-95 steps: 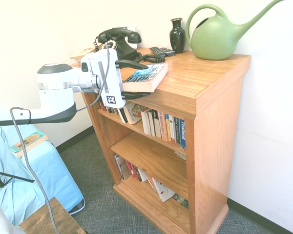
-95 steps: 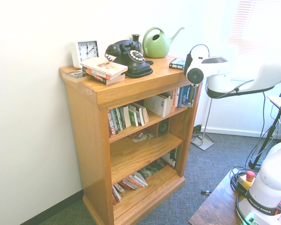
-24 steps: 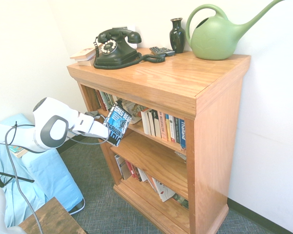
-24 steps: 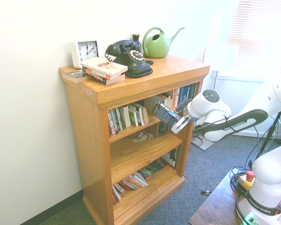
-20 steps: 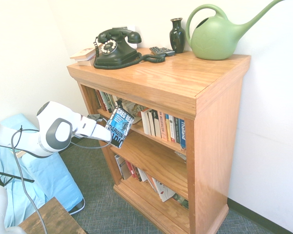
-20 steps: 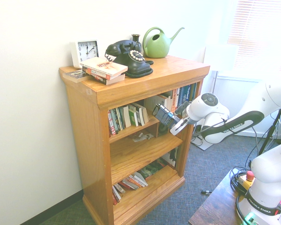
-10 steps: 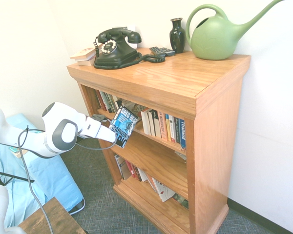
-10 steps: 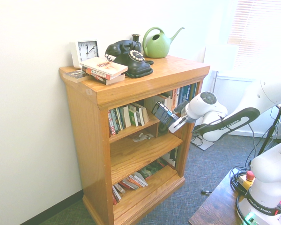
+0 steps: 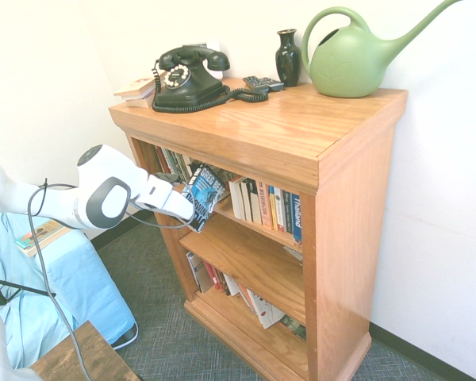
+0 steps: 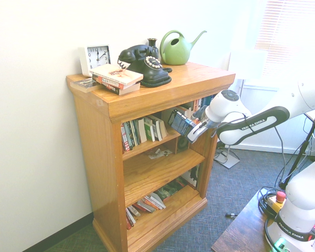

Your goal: Shelf the books

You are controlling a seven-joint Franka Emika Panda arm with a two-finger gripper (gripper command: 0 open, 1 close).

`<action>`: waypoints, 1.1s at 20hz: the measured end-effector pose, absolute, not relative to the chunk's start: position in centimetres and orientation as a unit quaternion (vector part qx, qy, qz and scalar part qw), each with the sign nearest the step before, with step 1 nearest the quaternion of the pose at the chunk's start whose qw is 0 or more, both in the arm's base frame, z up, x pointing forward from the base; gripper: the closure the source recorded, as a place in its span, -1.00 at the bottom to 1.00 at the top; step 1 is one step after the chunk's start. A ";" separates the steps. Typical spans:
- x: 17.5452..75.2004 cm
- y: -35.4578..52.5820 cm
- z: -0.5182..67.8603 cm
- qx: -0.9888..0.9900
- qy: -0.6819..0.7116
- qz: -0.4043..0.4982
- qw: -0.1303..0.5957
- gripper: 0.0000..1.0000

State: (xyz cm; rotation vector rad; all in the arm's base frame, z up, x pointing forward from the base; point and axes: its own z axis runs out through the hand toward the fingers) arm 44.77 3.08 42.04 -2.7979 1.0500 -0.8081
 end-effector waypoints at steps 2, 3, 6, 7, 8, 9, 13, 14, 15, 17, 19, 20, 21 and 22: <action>44.9 3.2 42.1 -0.905 0.339 -0.256 0.021 1.00; 45.0 3.2 42.1 -0.905 0.339 -0.255 0.021 1.00; 45.4 3.6 41.7 -0.908 0.336 -0.248 0.020 1.00; 45.6 3.7 41.6 -0.909 0.336 -0.245 0.020 1.00; 45.9 3.8 41.6 -0.910 0.335 -0.244 0.021 1.00; 46.2 3.9 41.6 -0.910 0.335 -0.245 0.021 1.00; 47.4 4.2 41.6 -0.909 0.332 -0.249 0.017 1.00; 47.7 4.3 41.5 -0.909 0.332 -0.250 0.015 1.00; 47.9 4.3 41.4 -0.909 0.332 -0.250 0.014 1.00; 48.4 4.5 41.1 -0.908 0.333 -0.253 0.013 1.00; 49.1 4.9 40.8 -0.907 0.334 -0.256 0.012 1.00; 49.5 5.1 40.7 -0.906 0.335 -0.257 0.012 1.00; 50.0 5.2 40.7 -0.906 0.335 -0.259 0.011 1.00; 50.5 5.2 40.7 -0.905 0.336 -0.261 0.011 1.00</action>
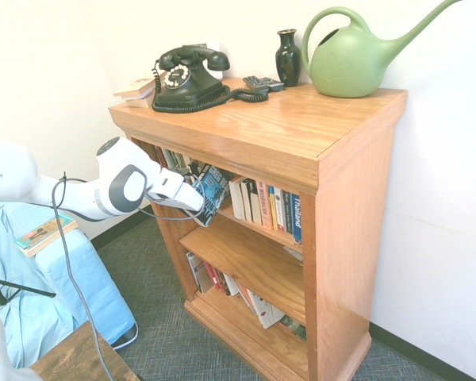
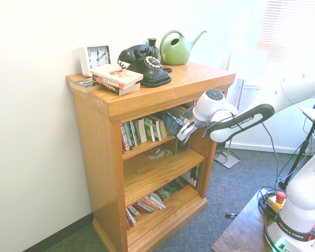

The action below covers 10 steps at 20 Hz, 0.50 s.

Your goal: Shelf the books

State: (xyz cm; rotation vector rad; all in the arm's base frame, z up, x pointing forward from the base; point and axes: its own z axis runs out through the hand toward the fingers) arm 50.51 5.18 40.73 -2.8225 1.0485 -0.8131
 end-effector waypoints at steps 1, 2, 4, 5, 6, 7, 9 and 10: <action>51.0 5.1 40.8 -0.904 0.338 -0.263 0.011 1.00; 51.4 5.0 40.9 -0.902 0.339 -0.266 0.011 1.00; 52.2 4.9 41.3 -0.900 0.340 -0.273 0.011 1.00; 52.5 4.8 41.4 -0.899 0.340 -0.275 0.011 1.00; 52.9 4.9 41.5 -0.899 0.340 -0.277 0.011 1.00; 53.1 4.9 41.5 -0.898 0.340 -0.278 0.011 1.00; 53.4 5.0 41.4 -0.897 0.342 -0.281 0.010 1.00; 53.4 5.2 41.4 -0.896 0.343 -0.282 0.009 1.00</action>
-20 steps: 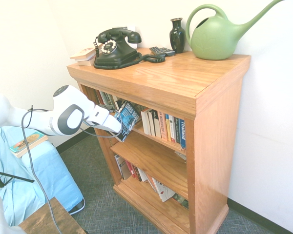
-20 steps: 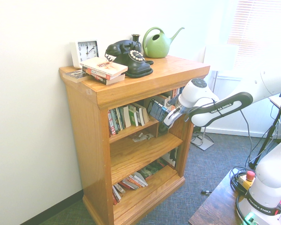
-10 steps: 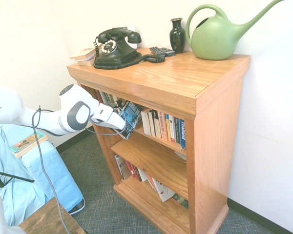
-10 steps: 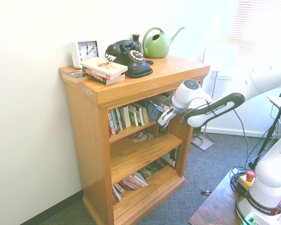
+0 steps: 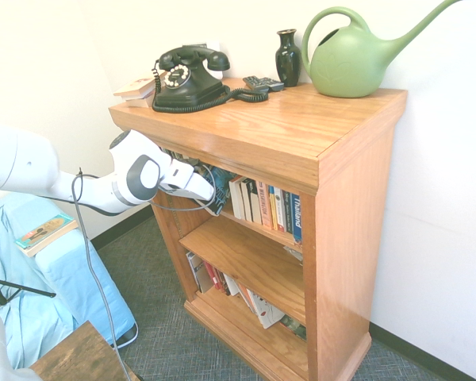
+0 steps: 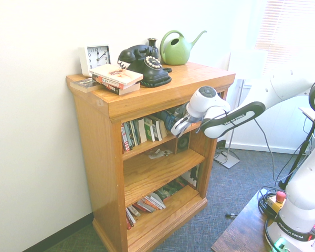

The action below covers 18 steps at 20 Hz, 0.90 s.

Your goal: Shelf the books

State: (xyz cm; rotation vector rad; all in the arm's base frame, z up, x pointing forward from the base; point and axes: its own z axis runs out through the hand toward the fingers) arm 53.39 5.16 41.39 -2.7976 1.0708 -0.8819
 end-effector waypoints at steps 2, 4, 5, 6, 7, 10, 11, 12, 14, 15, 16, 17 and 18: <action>53.5 5.5 41.4 -0.895 0.342 -0.285 0.009 1.00; 53.5 5.8 41.5 -0.895 0.341 -0.288 0.009 1.00; 53.5 5.9 41.5 -0.895 0.340 -0.288 0.009 1.00; 53.5 5.9 41.4 -0.895 0.340 -0.289 0.009 1.00; 53.5 5.9 41.5 -0.895 0.340 -0.289 0.008 1.00; 53.6 6.2 41.5 -0.896 0.338 -0.289 0.009 1.00; 53.5 6.4 41.4 -0.896 0.336 -0.289 0.009 1.00; 53.6 6.5 41.4 -0.897 0.335 -0.290 0.009 1.00; 53.6 6.7 41.4 -0.897 0.334 -0.290 0.009 -1.00; 53.5 6.8 41.3 -0.897 0.334 -0.291 0.009 -1.00; 53.6 6.9 41.3 -0.896 0.335 -0.291 0.009 -1.00; 53.6 7.0 41.3 -0.896 0.336 -0.291 0.010 -1.00; 53.6 7.0 41.3 -0.896 0.336 -0.291 0.010 -1.00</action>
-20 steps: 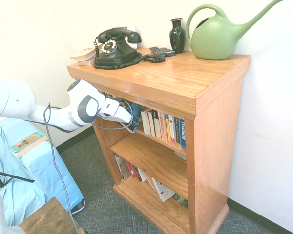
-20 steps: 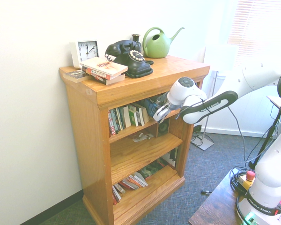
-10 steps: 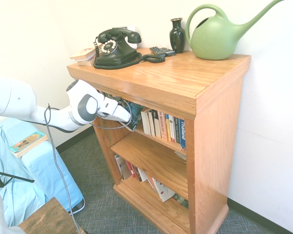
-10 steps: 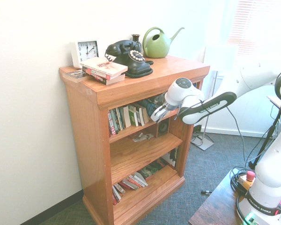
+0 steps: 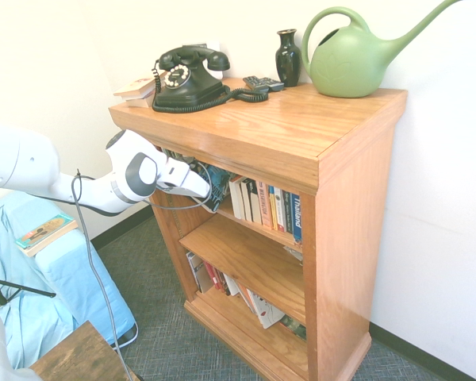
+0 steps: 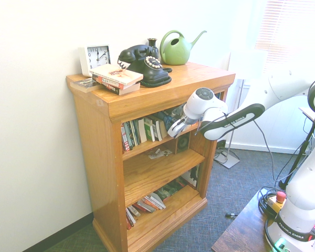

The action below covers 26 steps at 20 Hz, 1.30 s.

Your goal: Shelf the books

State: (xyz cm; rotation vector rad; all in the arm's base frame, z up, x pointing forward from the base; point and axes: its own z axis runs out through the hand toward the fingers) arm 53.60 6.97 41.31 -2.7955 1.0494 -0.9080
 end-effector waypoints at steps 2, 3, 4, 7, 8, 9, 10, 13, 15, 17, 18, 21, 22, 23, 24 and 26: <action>53.6 7.0 41.3 -0.895 0.337 -0.291 0.010 -1.00; 53.6 7.0 41.3 -0.895 0.337 -0.291 0.010 -1.00; 53.6 7.0 41.3 -0.895 0.337 -0.292 0.010 -1.00; 53.6 7.0 41.3 -0.895 0.338 -0.293 0.010 -1.00; 53.7 7.0 41.3 -0.894 0.338 -0.293 0.010 -1.00; 53.7 7.0 41.4 -0.894 0.338 -0.293 0.010 -1.00; 53.7 7.0 41.4 -0.894 0.338 -0.294 0.010 -1.00; 53.7 7.0 41.5 -0.894 0.338 -0.295 0.011 -1.00; 53.6 7.0 41.6 -0.894 0.338 -0.295 0.011 -1.00; 53.5 6.9 41.6 -0.894 0.337 -0.295 0.010 -1.00; 53.4 6.8 41.7 -0.895 0.335 -0.294 0.009 -1.00; 52.2 5.9 42.5 -0.896 0.335 -0.293 0.008 -1.00; 51.5 5.5 42.7 -0.896 0.335 -0.292 0.007 -1.00; 50.5 5.2 42.9 -0.897 0.335 -0.289 0.007 -1.00; 49.4 4.8 43.2 -0.898 0.336 -0.285 0.005 -1.00; 47.0 4.4 43.8 -0.902 0.337 -0.271 0.008 -1.00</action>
